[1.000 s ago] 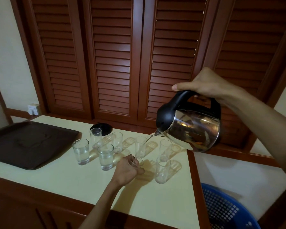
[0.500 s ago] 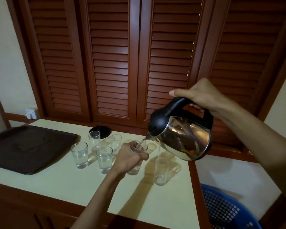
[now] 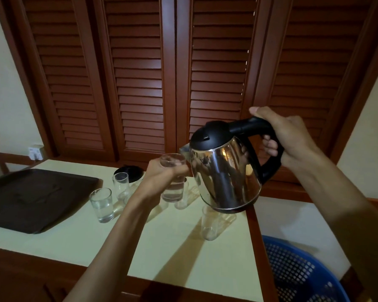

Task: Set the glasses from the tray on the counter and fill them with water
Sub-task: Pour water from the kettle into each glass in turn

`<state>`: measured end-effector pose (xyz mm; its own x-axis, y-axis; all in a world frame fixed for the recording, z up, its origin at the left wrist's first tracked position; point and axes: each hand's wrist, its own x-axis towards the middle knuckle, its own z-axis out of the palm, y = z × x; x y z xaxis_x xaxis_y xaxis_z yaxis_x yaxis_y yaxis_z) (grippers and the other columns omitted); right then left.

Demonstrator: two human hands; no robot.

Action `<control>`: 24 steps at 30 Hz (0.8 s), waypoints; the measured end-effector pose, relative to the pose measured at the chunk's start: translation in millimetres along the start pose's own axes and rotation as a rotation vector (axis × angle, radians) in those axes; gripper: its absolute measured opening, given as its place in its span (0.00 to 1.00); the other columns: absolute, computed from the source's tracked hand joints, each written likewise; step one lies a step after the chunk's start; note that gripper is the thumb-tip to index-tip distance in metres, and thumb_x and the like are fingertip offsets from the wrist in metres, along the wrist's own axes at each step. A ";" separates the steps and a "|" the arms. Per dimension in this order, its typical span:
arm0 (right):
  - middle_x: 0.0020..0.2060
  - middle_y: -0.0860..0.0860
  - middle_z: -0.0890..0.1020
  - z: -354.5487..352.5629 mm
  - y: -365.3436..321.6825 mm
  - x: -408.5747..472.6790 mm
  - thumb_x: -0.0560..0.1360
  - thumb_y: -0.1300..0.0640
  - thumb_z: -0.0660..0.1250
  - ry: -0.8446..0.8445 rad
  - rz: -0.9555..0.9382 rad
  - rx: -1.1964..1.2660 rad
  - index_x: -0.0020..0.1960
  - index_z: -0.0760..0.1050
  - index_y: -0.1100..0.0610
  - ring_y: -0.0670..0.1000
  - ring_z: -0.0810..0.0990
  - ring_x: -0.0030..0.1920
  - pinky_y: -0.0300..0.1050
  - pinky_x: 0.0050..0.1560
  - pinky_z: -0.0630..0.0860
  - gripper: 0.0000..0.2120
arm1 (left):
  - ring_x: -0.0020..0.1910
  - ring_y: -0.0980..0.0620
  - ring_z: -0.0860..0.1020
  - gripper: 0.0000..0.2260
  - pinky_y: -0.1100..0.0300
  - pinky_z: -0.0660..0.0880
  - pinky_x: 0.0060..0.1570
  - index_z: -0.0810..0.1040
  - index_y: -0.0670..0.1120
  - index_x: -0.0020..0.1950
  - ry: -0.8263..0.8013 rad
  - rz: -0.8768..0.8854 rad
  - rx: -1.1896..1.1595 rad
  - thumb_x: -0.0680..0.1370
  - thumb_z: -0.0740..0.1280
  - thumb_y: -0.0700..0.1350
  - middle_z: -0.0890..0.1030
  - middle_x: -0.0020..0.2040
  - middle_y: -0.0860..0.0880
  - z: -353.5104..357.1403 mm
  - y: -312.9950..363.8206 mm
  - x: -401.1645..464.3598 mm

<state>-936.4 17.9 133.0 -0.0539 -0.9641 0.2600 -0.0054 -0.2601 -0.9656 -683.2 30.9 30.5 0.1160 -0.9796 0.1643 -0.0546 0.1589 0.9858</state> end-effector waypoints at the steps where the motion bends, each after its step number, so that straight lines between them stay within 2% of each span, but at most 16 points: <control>1: 0.23 0.49 0.72 -1.4 1.2 -1.2 0.70 0.45 0.77 0.002 0.005 0.022 0.39 0.83 0.56 0.46 0.67 0.20 0.37 0.20 0.62 0.14 | 0.44 0.47 0.83 0.11 0.51 0.79 0.48 0.84 0.40 0.47 0.004 -0.002 -0.002 0.69 0.79 0.44 0.85 0.42 0.46 0.5 0.0 1.2; 4: 0.23 0.49 0.72 -5.9 6.6 -3.5 0.70 0.46 0.77 0.022 0.041 0.072 0.42 0.84 0.55 0.46 0.66 0.20 0.38 0.20 0.62 0.12 | 0.46 0.46 0.85 0.09 0.53 0.80 0.46 0.84 0.41 0.47 0.007 -0.005 0.009 0.71 0.78 0.43 0.87 0.44 0.46 2.2 -6.8 4.9; 7: 0.22 0.48 0.71 -14.5 13.9 -4.6 0.68 0.44 0.78 0.020 0.100 0.113 0.42 0.83 0.54 0.46 0.66 0.20 0.37 0.20 0.62 0.14 | 0.50 0.43 0.85 0.12 0.53 0.80 0.46 0.83 0.38 0.53 0.018 -0.036 0.016 0.72 0.77 0.41 0.87 0.49 0.41 3.9 -25.3 9.8; 10: 0.21 0.48 0.69 -25.5 20.6 -5.5 0.66 0.39 0.78 -0.042 0.169 0.136 0.37 0.79 0.52 0.46 0.66 0.19 0.37 0.20 0.63 0.17 | 0.46 0.44 0.84 0.17 0.53 0.80 0.44 0.82 0.40 0.52 0.056 -0.114 0.024 0.64 0.78 0.41 0.86 0.46 0.42 5.8 -56.1 17.4; 14: 0.19 0.47 0.68 -39.9 28.7 -11.2 0.66 0.38 0.77 -0.076 0.223 0.135 0.27 0.77 0.50 0.46 0.65 0.18 0.41 0.26 0.62 0.20 | 0.38 0.47 0.80 0.15 0.58 0.77 0.37 0.81 0.37 0.51 0.103 -0.187 0.059 0.67 0.78 0.35 0.83 0.43 0.43 10.5 -98.8 20.5; 17: 0.18 0.47 0.68 -48.5 34.1 -16.7 0.67 0.38 0.77 -0.066 0.233 0.142 0.24 0.74 0.50 0.47 0.66 0.18 0.44 0.29 0.62 0.23 | 0.43 0.46 0.82 0.12 0.57 0.76 0.40 0.80 0.40 0.48 0.140 -0.199 0.077 0.68 0.78 0.35 0.84 0.45 0.43 10.3 -129.6 21.9; 19: 0.18 0.48 0.68 -52.1 36.5 -20.5 0.67 0.37 0.77 -0.042 0.217 0.128 0.24 0.74 0.51 0.47 0.66 0.18 0.43 0.28 0.62 0.23 | 0.49 0.43 0.83 0.11 0.54 0.76 0.44 0.80 0.44 0.46 0.154 -0.201 0.101 0.67 0.78 0.36 0.85 0.48 0.42 9.7 -144.8 23.0; 21: 0.19 0.49 0.68 -55.0 37.6 -23.3 0.66 0.38 0.78 -0.010 0.198 0.124 0.26 0.77 0.51 0.48 0.65 0.19 0.43 0.28 0.62 0.20 | 0.49 0.43 0.83 0.11 0.53 0.76 0.46 0.80 0.45 0.44 0.159 -0.184 0.113 0.67 0.78 0.35 0.85 0.48 0.44 10.3 -155.0 22.3; 24: 0.20 0.49 0.69 -57.0 37.7 -27.6 0.65 0.39 0.79 0.014 0.173 0.127 0.32 0.80 0.51 0.48 0.65 0.19 0.42 0.26 0.61 0.17 | 0.48 0.45 0.82 0.12 0.54 0.77 0.45 0.81 0.44 0.46 0.153 -0.172 0.116 0.67 0.78 0.33 0.84 0.47 0.45 11.0 -165.3 18.7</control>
<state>-992.0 37.8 89.0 -0.0568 -0.9944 0.0890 0.1314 -0.0958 -0.9867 -682.9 -15.0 -129.8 0.2815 -0.9595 0.0070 -0.1339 -0.0320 0.9905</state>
